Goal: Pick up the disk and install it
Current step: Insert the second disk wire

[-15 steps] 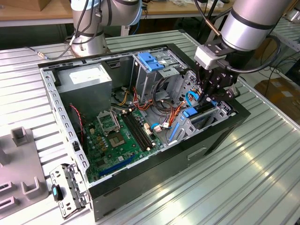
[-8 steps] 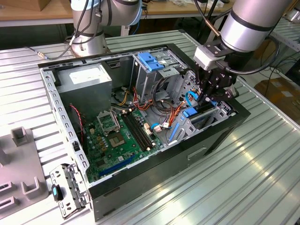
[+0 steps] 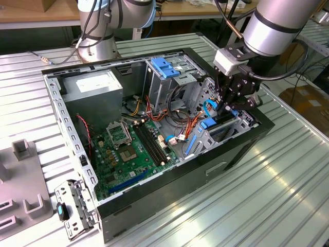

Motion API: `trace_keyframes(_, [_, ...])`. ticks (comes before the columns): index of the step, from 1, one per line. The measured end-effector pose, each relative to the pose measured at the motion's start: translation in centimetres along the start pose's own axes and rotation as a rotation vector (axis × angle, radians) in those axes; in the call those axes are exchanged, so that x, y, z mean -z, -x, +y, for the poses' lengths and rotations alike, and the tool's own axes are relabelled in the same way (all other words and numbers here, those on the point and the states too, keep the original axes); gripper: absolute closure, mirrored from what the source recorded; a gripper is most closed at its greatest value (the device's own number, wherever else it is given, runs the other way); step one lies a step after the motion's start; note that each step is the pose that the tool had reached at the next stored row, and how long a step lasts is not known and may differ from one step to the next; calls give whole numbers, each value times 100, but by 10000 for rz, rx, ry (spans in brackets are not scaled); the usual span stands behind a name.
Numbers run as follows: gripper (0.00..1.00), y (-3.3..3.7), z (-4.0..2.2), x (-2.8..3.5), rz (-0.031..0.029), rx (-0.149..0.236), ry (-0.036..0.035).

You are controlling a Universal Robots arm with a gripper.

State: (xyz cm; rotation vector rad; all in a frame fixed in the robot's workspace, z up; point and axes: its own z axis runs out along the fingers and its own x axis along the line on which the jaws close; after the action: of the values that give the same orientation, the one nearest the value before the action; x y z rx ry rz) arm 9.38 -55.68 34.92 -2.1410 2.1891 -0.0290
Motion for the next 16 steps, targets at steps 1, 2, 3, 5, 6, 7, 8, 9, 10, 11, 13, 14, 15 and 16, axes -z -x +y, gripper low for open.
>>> trace_keyframes(1, [84, 0, -1, 0, 0, 0, -1])
trace_keyframes(2, [84, -5, -3, 1, 3, 1, 0])
trace_keyframes(3, [84, -26, -9, -2, -5, 1, 1])
trace_keyframes(5, [84, -52, -13, -3, -20, -1, 0])
trace_keyframes(6, [84, -51, -17, -7, -34, -2, 2])
trace_keyframes(7, [84, -52, -19, -11, -45, -3, 2])
trace_keyframes(8, [84, -52, -19, -15, -53, -3, 2])
trace_keyframes(9, [84, -52, -21, -22, -61, 40, 3])
trace_keyframes(10, [84, -52, -21, -29, -74, 134, 7])
trace_keyframes(11, [84, -52, -21, -30, -78, 230, 12])
trace_keyframes(13, [84, -52, -21, -31, -83, 279, 14])
trace_keyframes(14, [84, -53, -21, -33, -84, 279, 15])
trace_keyframes(15, [84, -53, -21, -34, -85, 280, 15])
trace_keyframes(16, [84, -53, -20, -37, -88, 279, 15])
